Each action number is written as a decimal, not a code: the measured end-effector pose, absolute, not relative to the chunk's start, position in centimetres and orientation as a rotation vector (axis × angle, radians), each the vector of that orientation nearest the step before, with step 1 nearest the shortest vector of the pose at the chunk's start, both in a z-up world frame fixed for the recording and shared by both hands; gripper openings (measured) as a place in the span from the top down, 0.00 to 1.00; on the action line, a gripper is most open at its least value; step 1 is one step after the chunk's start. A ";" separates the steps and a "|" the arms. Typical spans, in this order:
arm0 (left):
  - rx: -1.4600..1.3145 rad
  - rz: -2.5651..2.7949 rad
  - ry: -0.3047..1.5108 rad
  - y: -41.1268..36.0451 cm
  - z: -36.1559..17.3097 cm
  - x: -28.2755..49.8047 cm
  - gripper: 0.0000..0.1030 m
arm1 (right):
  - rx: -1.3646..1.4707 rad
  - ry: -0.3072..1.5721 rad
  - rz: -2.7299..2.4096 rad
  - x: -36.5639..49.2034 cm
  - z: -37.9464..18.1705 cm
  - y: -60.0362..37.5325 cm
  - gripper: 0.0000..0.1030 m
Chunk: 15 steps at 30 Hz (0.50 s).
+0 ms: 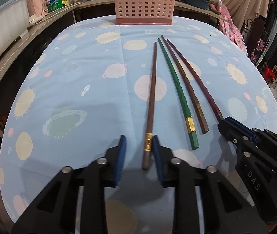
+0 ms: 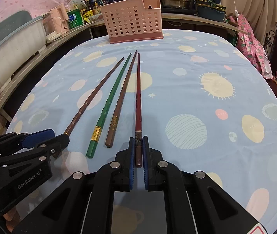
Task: Organize utensils
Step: 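Hold the dark red chopstick with the right tool while the left tool grasps a brown chopstick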
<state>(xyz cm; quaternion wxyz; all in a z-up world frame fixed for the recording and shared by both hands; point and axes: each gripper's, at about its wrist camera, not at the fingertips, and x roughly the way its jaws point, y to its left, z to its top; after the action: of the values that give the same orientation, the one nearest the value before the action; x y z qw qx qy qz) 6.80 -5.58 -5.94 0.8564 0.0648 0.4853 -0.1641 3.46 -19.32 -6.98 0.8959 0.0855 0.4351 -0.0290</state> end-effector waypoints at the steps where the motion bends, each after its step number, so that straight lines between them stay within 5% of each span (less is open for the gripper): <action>1: 0.133 -0.351 1.023 -5.5 -5.9 6.8 0.91 | 0.179 0.902 -0.059 3.4 -7.0 -19.4 0.93; 15: 0.095 -0.350 1.003 -4.7 -3.7 7.2 0.93 | 0.195 0.880 -0.059 3.0 -5.0 -20.1 0.93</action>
<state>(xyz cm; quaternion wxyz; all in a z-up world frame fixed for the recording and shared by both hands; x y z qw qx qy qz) 7.21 -4.74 -3.70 0.8612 0.0451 0.4780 -0.1670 3.02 -20.14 -5.02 0.8998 0.0942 0.4251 -0.0286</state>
